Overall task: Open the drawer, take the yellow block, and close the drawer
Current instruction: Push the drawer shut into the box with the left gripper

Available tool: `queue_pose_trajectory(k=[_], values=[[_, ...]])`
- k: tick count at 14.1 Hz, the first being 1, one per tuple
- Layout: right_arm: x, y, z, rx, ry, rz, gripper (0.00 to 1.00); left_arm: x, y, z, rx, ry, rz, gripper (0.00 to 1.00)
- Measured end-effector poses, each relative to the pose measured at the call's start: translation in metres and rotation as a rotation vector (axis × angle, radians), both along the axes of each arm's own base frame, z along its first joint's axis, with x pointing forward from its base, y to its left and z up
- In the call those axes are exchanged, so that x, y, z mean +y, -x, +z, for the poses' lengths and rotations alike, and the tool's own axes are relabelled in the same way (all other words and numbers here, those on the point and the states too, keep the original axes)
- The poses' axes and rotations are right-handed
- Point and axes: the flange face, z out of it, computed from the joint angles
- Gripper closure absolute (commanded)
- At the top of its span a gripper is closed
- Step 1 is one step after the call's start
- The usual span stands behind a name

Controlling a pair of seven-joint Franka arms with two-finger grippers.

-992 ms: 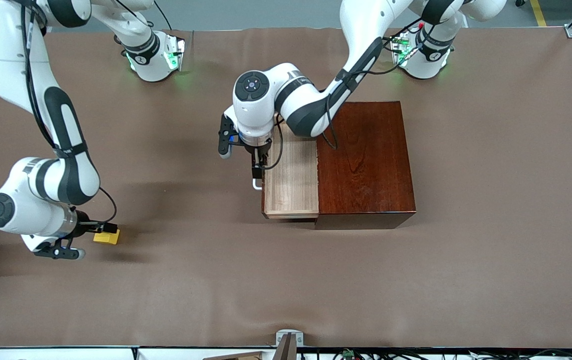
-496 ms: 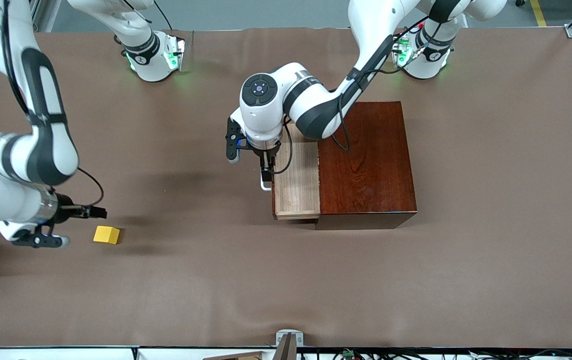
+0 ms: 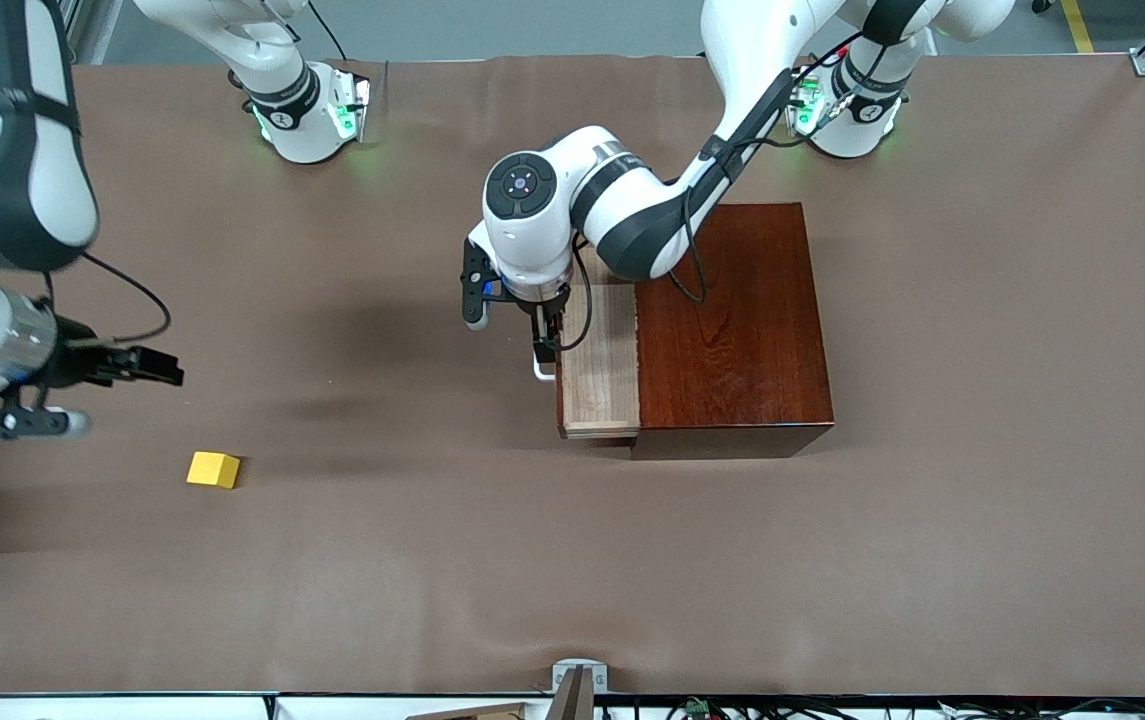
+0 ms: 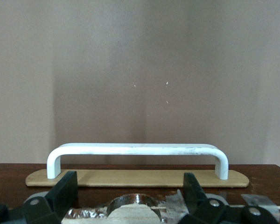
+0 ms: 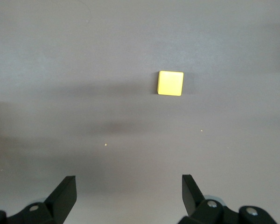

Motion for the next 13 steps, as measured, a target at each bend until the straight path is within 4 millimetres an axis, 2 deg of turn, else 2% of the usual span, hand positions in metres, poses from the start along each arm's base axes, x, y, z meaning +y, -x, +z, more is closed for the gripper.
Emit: queue_pose_trajectory(k=[5,9,13], values=[[0.001,0.032,0.054,-0.009,0.023,0.02,0.0,0.011,0.001,-0.007,0.006,-0.103,-0.017,0.0],[-0.01,0.05,0.086,-0.03,0.02,0.004,0.0,0.024,0.0,-0.007,0.015,-0.187,-0.02,0.0],[-0.013,0.067,0.112,-0.043,0.016,-0.02,0.0,0.034,0.0,-0.01,0.024,-0.256,-0.022,0.0]])
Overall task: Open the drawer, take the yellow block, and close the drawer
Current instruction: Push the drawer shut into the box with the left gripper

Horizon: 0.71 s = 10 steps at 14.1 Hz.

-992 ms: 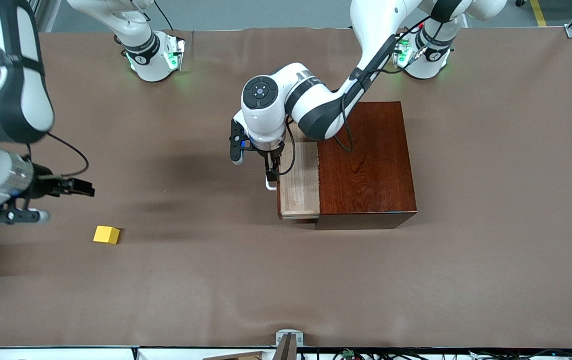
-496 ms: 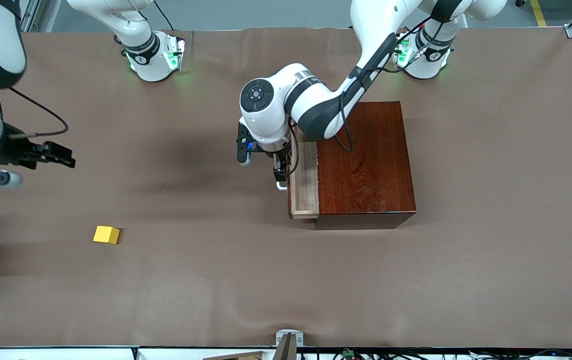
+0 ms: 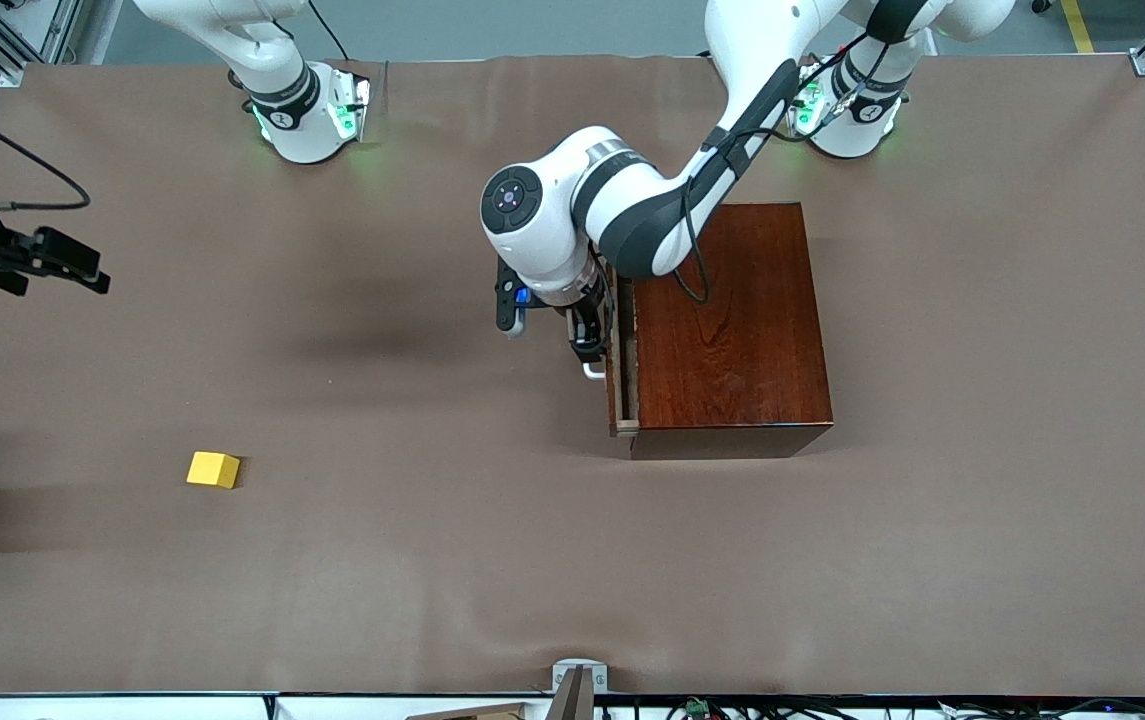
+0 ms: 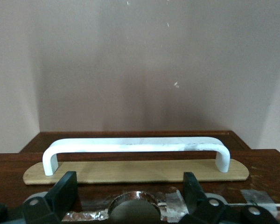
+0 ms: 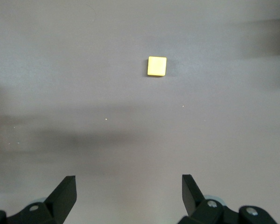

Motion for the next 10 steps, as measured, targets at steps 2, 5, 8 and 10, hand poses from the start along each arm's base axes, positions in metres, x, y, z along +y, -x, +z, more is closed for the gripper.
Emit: queue_pose_trajectory(k=[2,5,8,10], values=[[0.0,0.003,0.007,0.006,0.001,-0.043,0.0,0.004,0.0,-0.001,0.004,-0.029,-0.001,0.0],[0.0,0.004,0.013,0.002,0.002,-0.059,0.0,0.01,0.001,-0.003,0.011,-0.078,-0.001,0.0],[0.0,0.005,0.02,-0.001,0.003,-0.06,0.0,0.016,0.0,-0.005,0.022,-0.106,0.004,0.0],[0.0,0.005,0.027,-0.008,0.004,-0.06,0.0,0.016,0.0,-0.005,0.022,-0.107,0.002,0.0]])
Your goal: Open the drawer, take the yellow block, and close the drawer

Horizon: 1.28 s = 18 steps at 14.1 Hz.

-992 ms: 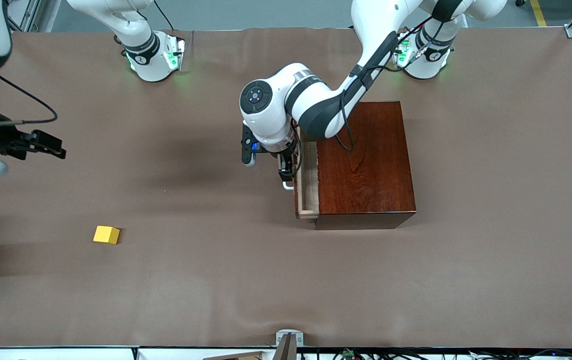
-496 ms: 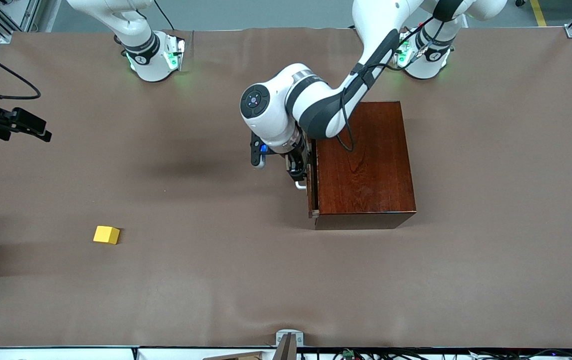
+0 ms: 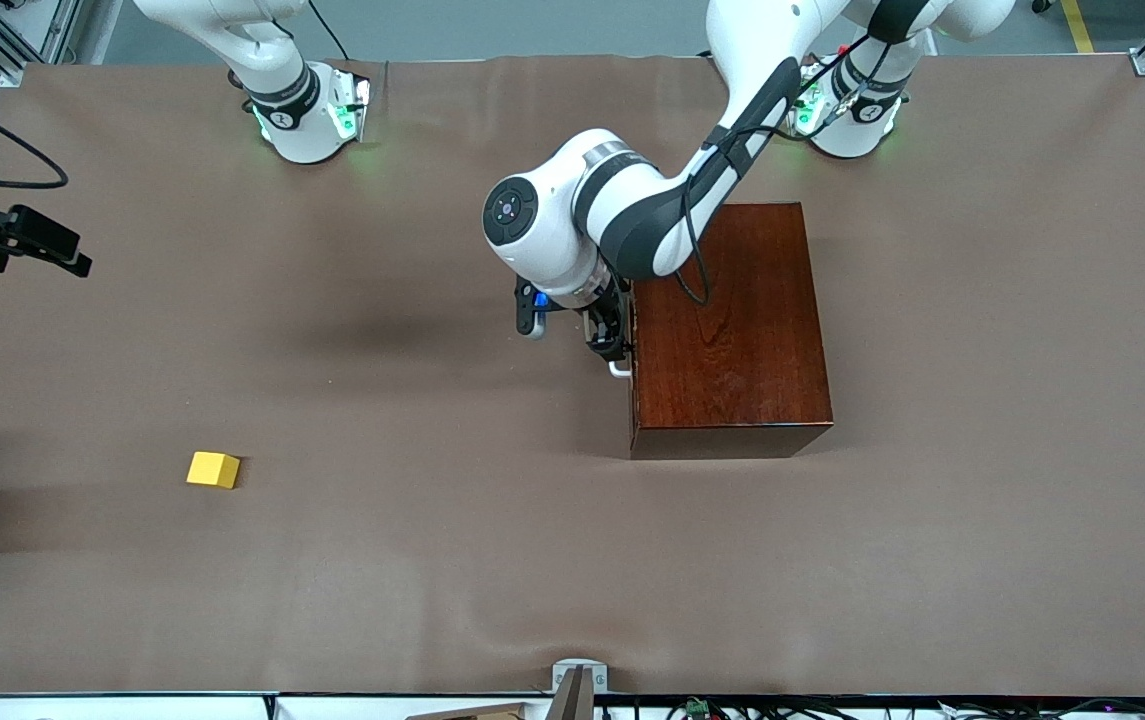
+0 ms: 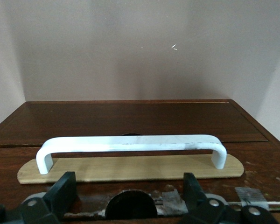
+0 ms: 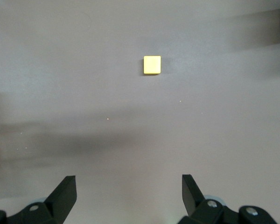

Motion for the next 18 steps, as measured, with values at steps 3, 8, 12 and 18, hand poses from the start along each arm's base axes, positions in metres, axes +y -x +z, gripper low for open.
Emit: queue_pose_trajectory(k=[3,8,12,18], values=[[-0.002,0.004,0.0,0.032,-0.001,-0.006,0.0,0.0,0.001,0.0,-0.002,-0.004,-0.003,0.0],[-0.007,0.006,-0.001,0.046,0.004,-0.013,0.0,-0.011,-0.002,0.004,-0.057,0.056,0.023,0.0],[0.0,0.006,-0.001,0.049,0.012,0.0,0.0,-0.04,-0.001,0.018,-0.158,0.233,0.086,0.0],[0.003,0.005,0.001,0.038,0.017,0.006,0.0,0.02,-0.053,0.143,-0.246,0.416,0.333,0.0]])
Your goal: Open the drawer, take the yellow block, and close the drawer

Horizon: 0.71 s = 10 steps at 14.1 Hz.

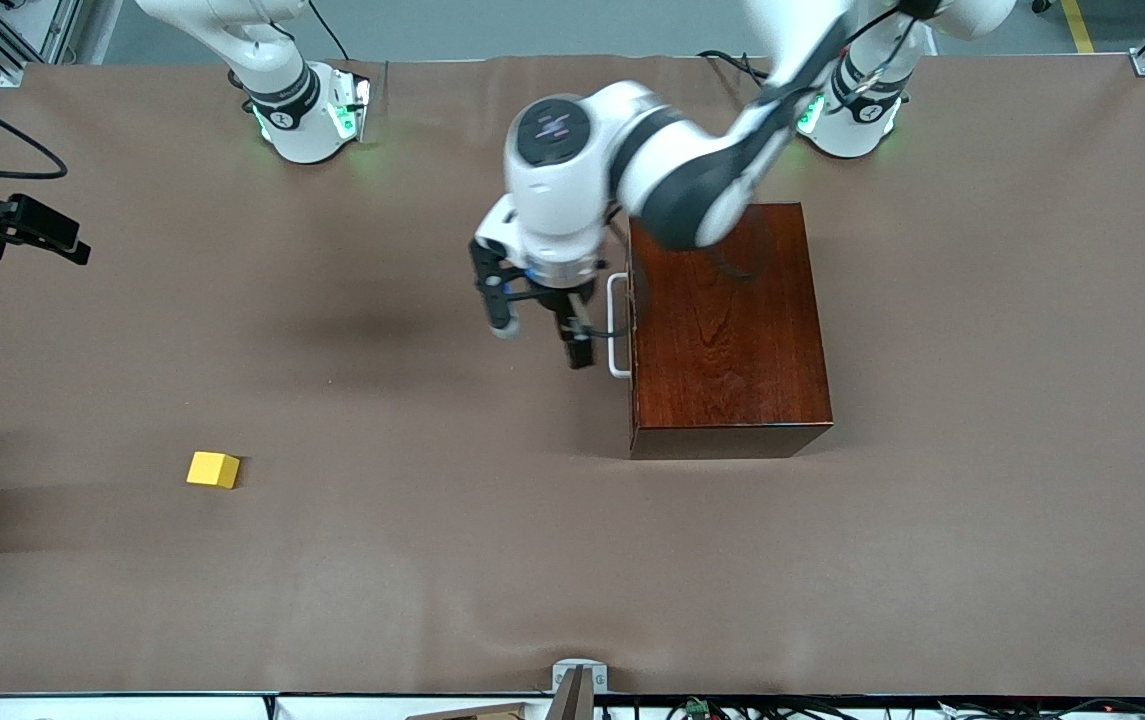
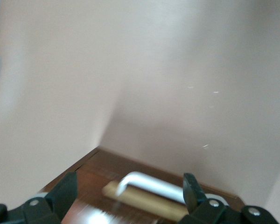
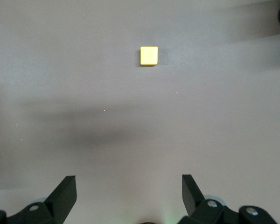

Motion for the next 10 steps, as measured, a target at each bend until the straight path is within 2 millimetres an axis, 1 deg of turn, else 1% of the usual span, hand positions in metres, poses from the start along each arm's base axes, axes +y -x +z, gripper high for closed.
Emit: queue_pose_trajectory(k=[2,3,4,5,7,8,10], values=[[0.0,-0.001,0.001,-0.007,0.001,0.005,0.0,0.075,-0.034,0.054,0.0,0.002,0.111,0.0],[0.001,-0.001,0.001,-0.008,0.001,0.009,0.0,0.112,-0.046,0.077,-0.001,0.004,0.162,0.0],[0.001,-0.001,0.001,-0.008,0.001,0.011,0.0,0.145,-0.055,0.096,-0.001,0.002,0.211,0.0],[0.001,-0.001,0.001,-0.008,0.001,0.012,0.0,0.174,-0.062,0.11,-0.001,-0.001,0.256,0.0],[0.003,-0.001,0.002,-0.01,0.001,0.018,0.0,0.231,-0.077,0.13,-0.007,-0.002,0.348,0.0],[0.006,-0.001,0.003,-0.013,0.002,0.027,0.0,0.259,-0.084,0.137,-0.014,0.001,0.392,0.0],[0.016,-0.002,0.005,-0.016,0.008,0.046,0.0,0.314,-0.098,0.145,-0.021,0.004,0.477,0.0]])
